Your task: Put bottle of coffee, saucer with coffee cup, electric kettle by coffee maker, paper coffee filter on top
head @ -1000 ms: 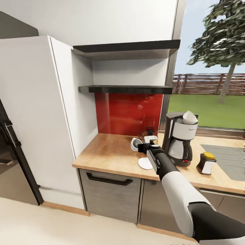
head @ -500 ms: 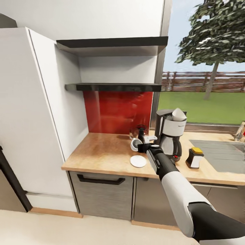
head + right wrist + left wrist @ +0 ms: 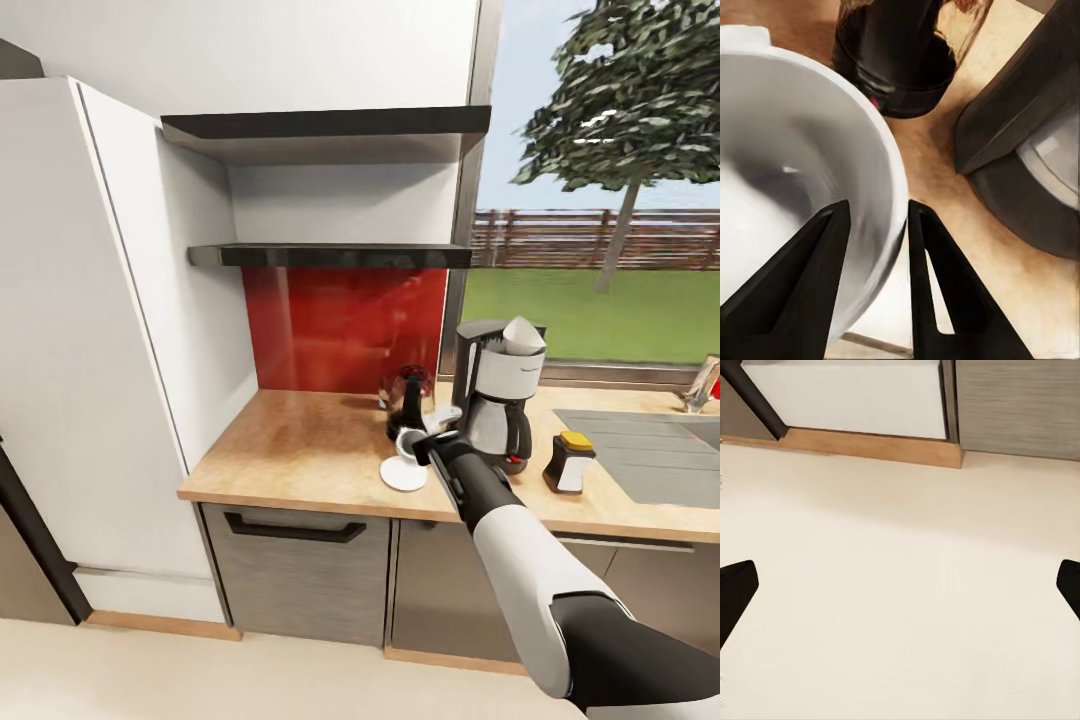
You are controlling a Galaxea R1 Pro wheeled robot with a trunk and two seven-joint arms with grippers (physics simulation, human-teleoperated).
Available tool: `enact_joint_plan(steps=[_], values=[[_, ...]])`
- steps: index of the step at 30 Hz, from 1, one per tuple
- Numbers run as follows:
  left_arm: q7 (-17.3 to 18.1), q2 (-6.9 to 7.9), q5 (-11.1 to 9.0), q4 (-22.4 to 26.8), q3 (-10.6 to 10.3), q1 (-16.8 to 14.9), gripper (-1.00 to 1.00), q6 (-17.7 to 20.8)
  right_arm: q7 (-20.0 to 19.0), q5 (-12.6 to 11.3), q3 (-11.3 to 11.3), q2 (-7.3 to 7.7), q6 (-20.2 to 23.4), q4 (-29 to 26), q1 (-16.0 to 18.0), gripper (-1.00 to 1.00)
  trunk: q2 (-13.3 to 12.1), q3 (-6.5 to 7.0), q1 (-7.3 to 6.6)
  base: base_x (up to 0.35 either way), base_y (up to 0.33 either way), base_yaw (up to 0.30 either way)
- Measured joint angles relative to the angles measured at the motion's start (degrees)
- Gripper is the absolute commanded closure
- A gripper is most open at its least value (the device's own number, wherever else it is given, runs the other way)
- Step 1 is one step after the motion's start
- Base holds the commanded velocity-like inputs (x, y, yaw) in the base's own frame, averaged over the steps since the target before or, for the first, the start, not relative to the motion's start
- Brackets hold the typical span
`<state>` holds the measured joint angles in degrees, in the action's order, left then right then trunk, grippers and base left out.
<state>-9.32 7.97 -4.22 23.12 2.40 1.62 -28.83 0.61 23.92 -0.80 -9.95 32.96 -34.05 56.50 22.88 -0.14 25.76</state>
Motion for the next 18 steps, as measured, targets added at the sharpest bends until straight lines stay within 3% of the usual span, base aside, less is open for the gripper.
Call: enact_joint_plan(steps=[7, 14, 18], values=[[-0.4, 0.57, 0.5, -2.0, -0.2, 0.4, -1.00, 0.9, 0.0, 0.8, 0.0, 0.00, 1.7, 0.1, 0.0, 1.00, 0.0, 0.00, 0.00, 0.000, 0.000, 0.000], [-0.6, 0.71, 0.6, -14.8, -0.4, 0.5, -1.00, 1.0, 0.0, 0.9, 0.0, 0.00, 1.8, -0.1, 0.0, 1.00, 0.0, 0.00, 0.00, 0.000, 0.000, 0.000], [-0.6, 0.71, 0.7, -19.3, -0.5, 0.4, -1.00, 1.3, 0.0, 0.9, 0.0, 0.00, 1.9, 0.1, 0.0, 1.00, 0.0, 0.00, 0.00, 0.000, 0.000, 0.000]])
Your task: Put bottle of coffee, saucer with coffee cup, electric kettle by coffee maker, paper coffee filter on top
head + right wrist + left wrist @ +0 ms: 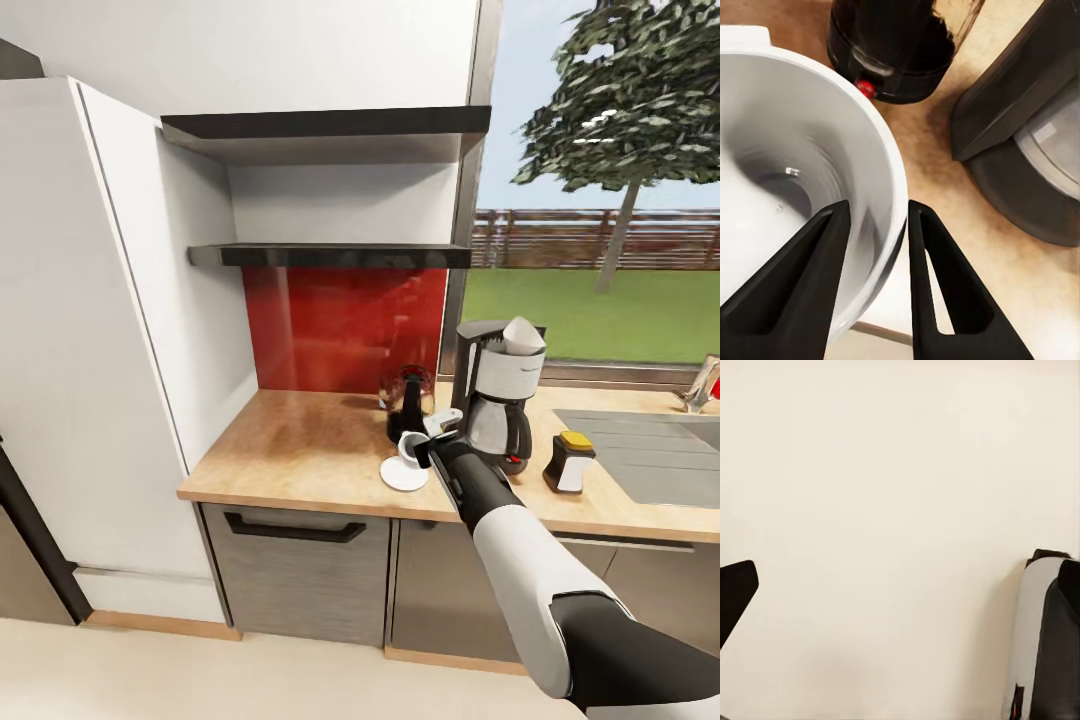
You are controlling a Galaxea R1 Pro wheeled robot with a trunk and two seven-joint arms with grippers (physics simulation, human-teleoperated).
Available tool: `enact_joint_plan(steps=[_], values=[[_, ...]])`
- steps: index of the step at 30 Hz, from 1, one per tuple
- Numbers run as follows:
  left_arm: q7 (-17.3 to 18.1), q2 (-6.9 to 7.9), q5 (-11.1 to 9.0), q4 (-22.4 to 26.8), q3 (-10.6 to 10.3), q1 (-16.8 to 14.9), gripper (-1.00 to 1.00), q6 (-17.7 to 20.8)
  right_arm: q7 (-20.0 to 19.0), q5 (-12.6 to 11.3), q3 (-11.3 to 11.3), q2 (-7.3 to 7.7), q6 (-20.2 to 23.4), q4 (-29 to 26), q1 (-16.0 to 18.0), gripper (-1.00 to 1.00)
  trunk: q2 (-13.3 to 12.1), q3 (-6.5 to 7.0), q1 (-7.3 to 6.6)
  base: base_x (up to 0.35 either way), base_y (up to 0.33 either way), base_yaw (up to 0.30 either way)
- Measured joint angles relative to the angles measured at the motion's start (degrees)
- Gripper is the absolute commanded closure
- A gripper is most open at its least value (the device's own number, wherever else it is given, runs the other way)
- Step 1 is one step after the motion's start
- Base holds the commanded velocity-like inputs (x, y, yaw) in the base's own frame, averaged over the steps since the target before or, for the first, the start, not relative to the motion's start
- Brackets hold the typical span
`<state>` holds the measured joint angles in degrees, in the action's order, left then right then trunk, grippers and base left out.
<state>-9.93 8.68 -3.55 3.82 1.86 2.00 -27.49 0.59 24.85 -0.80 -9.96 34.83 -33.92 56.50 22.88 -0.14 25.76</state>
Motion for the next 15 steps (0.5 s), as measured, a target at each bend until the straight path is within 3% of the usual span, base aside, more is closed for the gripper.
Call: enact_joint_plan(steps=[5, 11, 15], values=[[0.0, 0.18, 0.0, -2.4, -0.4, 0.1, -1.00, 2.1, 0.0, 0.2, 0.0, 0.00, 0.1, 0.2, 0.0, 1.00, 0.0, 0.00, 0.00, 0.000, 0.000, 0.000], [0.1, 0.82, 0.0, -2.7, -0.6, 0.1, -1.00, 8.7, 0.0, 0.3, 0.0, 0.00, 0.1, 0.3, 0.0, 1.00, 0.0, 0.00, 0.00, 0.000, 0.000, 0.000], [0.1, 0.88, 0.0, -2.8, -0.7, 0.1, -1.00, 10.2, 0.0, 0.3, 0.0, 0.00, 0.1, 0.4, 0.0, 1.00, 0.0, 0.00, 0.00, 0.000, 0.000, 0.000]])
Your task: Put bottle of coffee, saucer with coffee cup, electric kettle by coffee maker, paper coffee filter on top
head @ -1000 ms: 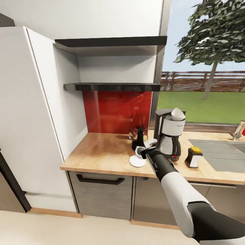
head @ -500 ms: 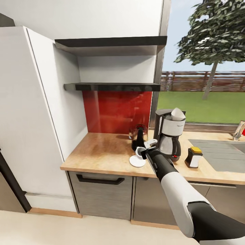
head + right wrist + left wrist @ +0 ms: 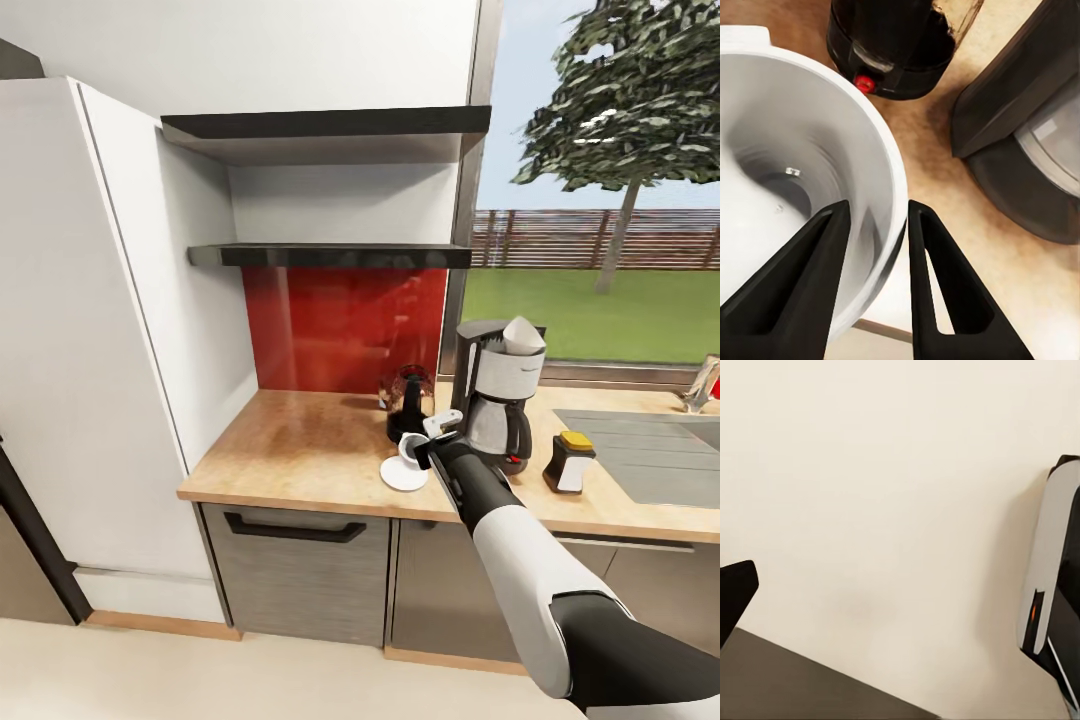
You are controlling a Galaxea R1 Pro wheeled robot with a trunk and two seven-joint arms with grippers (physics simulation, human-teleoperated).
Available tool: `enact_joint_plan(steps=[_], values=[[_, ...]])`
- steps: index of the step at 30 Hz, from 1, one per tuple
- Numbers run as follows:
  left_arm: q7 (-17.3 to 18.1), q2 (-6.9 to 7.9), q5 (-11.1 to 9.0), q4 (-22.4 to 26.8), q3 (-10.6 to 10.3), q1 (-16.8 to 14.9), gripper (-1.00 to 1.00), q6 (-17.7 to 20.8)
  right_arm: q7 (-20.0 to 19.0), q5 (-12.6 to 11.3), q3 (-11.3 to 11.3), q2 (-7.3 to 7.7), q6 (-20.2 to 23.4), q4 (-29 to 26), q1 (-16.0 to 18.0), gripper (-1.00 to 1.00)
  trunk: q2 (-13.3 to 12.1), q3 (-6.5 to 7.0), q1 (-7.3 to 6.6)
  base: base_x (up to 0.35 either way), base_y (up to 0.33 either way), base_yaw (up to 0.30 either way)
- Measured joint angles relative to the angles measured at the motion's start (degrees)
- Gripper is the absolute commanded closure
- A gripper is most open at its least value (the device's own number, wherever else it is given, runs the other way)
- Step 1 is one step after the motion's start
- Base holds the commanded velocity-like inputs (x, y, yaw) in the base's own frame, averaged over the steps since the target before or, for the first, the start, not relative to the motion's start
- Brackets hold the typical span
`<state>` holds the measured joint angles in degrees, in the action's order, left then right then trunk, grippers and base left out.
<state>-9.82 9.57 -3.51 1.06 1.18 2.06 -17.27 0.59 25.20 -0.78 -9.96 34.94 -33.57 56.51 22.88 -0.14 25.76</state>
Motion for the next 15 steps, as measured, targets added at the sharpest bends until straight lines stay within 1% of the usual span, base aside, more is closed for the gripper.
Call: enact_joint_plan(steps=[3, 7, 11, 15], values=[[0.0, -0.05, 0.0, 0.0, 0.0, 0.0, -1.00, 0.3, 0.0, 0.0, 0.0, 0.00, 0.0, 0.1, 0.0, 1.00, 0.0, 0.00, 0.00, 0.042, 0.000, 0.000], [0.0, -0.16, 0.0, 0.0, 0.0, 0.0, -1.00, 0.4, 0.0, 0.0, 0.0, 0.00, 0.0, 0.3, 0.0, 1.00, 0.0, 0.00, -0.02, 0.145, 0.000, 0.000], [0.0, -0.22, 0.0, 0.0, 0.0, 0.0, -1.00, 0.9, 0.0, -0.1, 0.0, 0.00, -0.1, 2.6, 0.0, 1.00, 0.0, 0.00, -0.01, 0.129, 0.000, 0.000], [0.0, -0.19, 0.0, -0.1, 0.0, 0.0, -1.00, 4.2, 0.1, -0.1, 0.0, 0.00, -0.2, 4.8, 0.0, 1.00, 0.0, 0.00, -0.02, 0.155, 0.000, 0.000]])
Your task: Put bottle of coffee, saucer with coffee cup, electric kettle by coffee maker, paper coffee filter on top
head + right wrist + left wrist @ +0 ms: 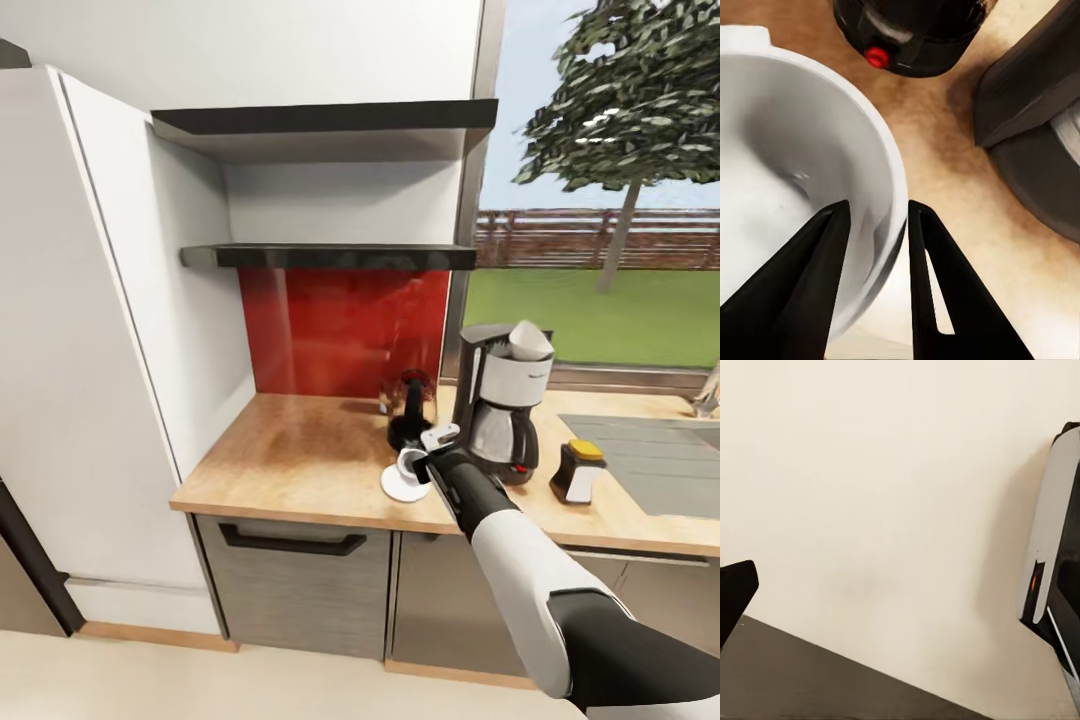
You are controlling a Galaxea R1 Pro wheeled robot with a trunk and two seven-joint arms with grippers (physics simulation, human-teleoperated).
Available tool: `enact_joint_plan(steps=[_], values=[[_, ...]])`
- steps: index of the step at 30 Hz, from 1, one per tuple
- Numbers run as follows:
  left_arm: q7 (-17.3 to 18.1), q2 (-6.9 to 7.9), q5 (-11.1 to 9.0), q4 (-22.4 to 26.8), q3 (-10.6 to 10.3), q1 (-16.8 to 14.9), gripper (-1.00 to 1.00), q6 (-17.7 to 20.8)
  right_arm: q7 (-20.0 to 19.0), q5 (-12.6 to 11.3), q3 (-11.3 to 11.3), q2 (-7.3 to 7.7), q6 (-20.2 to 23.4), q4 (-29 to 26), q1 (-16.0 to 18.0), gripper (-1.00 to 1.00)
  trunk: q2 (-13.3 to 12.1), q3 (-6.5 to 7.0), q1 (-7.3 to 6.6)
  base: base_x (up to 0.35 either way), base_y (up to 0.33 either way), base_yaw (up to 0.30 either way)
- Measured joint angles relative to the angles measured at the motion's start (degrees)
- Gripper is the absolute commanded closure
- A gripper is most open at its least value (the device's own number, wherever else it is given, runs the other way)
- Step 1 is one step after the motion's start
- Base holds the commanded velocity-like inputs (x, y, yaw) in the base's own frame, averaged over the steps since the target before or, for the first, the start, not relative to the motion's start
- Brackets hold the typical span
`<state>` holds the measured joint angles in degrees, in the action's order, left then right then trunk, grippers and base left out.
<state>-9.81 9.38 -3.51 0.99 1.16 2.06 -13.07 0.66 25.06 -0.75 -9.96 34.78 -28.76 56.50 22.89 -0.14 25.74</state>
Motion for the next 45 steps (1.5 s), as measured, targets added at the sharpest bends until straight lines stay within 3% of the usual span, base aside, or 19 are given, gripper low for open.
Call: enact_joint_plan(steps=[5, 20, 45], values=[[0.0, -0.05, 0.0, 0.0, 0.0, 0.0, -1.00, 2.6, -0.1, -0.1, -0.1, 0.00, -0.2, 1.9, 0.0, 1.00, 0.0, 0.00, 0.01, 0.196, 0.000, 0.000], [0.0, 0.04, 0.0, 0.0, 0.0, 0.0, -1.00, 4.4, 0.0, 0.0, -0.1, 0.00, -0.2, 4.9, 0.0, 1.00, 0.0, 0.00, 0.02, 0.015, 0.000, 0.000], [0.0, -0.14, 0.0, 0.0, 0.0, 0.0, -1.00, 4.7, 0.1, 0.1, -0.2, 0.00, -0.2, 7.0, 0.0, 1.00, 0.0, 0.00, 0.02, 0.084, 0.000, 0.000]])
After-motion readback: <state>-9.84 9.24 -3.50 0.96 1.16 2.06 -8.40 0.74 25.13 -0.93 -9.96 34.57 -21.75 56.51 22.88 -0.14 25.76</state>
